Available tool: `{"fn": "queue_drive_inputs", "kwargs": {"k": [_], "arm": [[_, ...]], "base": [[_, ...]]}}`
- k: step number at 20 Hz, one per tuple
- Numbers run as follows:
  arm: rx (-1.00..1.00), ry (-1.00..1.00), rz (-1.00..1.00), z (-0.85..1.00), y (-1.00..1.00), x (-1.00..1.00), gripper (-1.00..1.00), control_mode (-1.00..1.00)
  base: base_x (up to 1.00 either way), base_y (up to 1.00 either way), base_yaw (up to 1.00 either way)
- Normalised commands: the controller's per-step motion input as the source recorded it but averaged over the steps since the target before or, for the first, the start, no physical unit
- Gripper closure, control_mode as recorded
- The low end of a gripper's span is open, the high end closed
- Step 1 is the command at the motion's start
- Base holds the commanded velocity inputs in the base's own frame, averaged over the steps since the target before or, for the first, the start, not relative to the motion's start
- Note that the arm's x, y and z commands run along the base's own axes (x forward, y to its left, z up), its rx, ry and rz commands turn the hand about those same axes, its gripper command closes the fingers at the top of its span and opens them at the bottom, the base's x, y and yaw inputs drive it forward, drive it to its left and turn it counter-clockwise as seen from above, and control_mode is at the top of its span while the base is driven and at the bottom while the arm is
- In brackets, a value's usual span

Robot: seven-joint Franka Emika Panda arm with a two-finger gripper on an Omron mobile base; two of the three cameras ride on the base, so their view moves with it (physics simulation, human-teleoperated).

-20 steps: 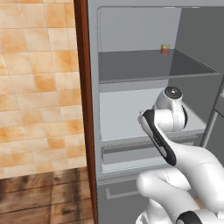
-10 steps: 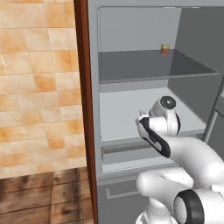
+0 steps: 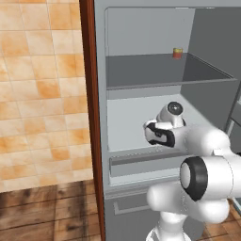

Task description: Take the fish from the fridge and place it on the digital scale on the counter by the fridge. Wait a few seconds for a reading, then move it to the plate on the dining counter.

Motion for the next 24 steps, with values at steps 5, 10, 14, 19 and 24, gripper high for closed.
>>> {"fn": "queue_drive_inputs", "kwargs": {"k": [5,10,14,19,24], "arm": [[0.05,0.0,0.0,-0.2,-0.06,0.59,-1.0,-1.0],[0.04,0.0,0.0,-0.28,-0.13,0.4,-1.0,-1.0],[0.02,0.0,-0.01,-0.33,-0.17,0.22,-1.0,-1.0],[0.01,0.01,-0.01,-0.39,-0.11,0.19,-1.0,-1.0],[0.01,0.04,0.0,-0.42,-0.01,0.23,1.0,-1.0]], "base": [[0.0,0.0,0.0],[0.0,0.0,0.0],[0.0,0.0,0.0],[0.0,0.0,0.0],[0.0,0.0,0.0]]}}
